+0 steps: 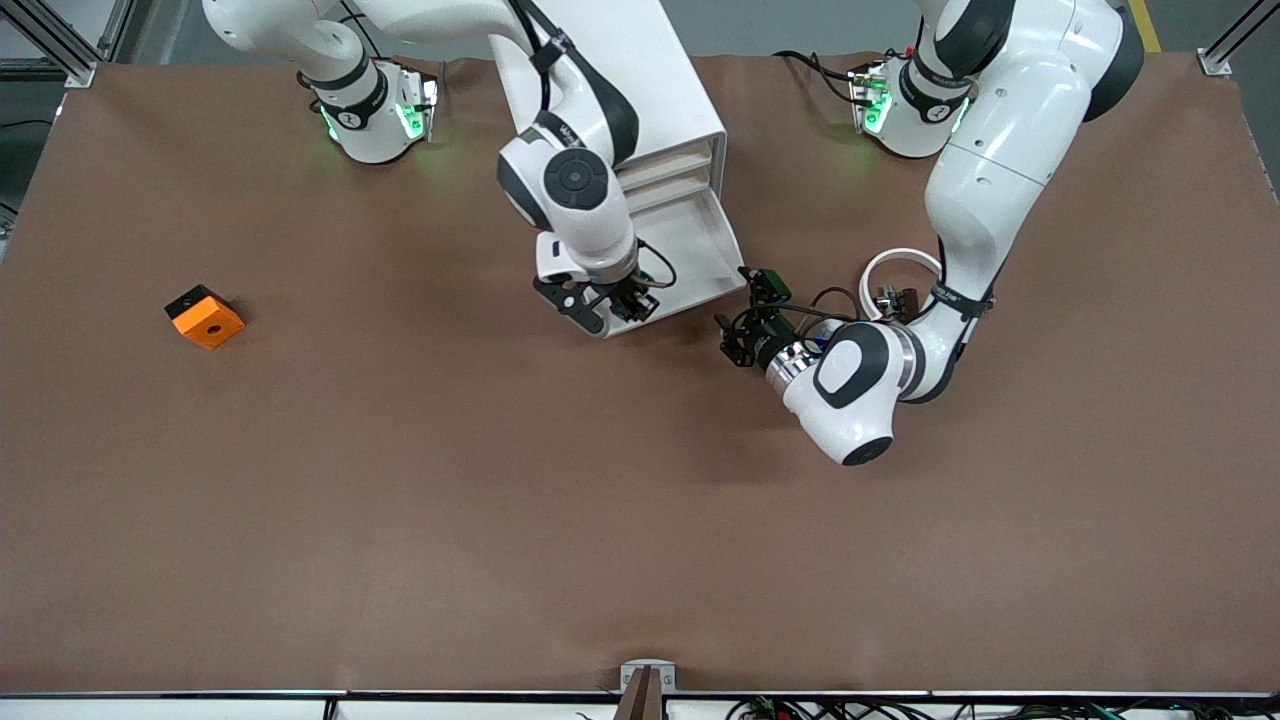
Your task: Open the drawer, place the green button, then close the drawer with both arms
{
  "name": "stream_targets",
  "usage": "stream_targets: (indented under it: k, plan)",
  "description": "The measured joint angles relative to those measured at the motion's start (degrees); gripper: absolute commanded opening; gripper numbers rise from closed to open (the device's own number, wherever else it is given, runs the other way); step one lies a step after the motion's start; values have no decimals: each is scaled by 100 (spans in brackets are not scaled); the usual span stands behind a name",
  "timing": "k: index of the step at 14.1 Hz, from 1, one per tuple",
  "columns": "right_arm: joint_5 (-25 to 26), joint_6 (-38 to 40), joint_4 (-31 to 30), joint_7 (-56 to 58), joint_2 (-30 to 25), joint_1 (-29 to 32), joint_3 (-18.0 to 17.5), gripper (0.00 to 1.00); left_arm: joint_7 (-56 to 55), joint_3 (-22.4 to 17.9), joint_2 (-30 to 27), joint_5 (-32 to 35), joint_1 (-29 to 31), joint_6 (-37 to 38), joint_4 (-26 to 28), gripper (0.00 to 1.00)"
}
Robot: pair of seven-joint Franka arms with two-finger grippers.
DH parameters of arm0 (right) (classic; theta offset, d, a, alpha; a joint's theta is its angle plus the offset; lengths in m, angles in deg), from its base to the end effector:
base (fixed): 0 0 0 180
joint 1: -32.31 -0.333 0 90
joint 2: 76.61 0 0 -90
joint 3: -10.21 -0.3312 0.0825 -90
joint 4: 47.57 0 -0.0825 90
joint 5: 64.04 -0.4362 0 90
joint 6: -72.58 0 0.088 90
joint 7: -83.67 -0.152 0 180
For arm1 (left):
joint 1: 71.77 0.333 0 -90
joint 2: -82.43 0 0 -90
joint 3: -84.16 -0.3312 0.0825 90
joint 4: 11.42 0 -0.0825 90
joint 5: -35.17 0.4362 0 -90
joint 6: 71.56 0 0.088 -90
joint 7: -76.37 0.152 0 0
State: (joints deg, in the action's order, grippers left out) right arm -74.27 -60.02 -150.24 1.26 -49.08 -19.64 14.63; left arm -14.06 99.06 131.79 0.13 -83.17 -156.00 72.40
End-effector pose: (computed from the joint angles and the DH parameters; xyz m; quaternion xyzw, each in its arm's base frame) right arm 0.4692 0.5297 0.2231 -0.9350 0.3505 0.0352 0.0410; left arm 0.5550 -0.3581 0.1356 -0.6592 -0.5232 0.5271 0.1179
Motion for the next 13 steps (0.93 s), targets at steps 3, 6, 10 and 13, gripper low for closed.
stream_targets:
  k: [3,6,10,13]
  plan:
    - [0,2,2,-75,36,-78,6,0,1261,-2,-245,330,48,-66,-12,100]
    - [0,49,2,-92,36,-94,7,100,2359,2,-526,809,50,-677,-10,100]
    - [2,238,52,-99,19,-117,8,100,2938,27,-814,1290,-11,-1694,20,100]
    - [4,1054,558,9,-72,-90,105,100,3012,45,-1126,1590,-159,-2761,287,100]
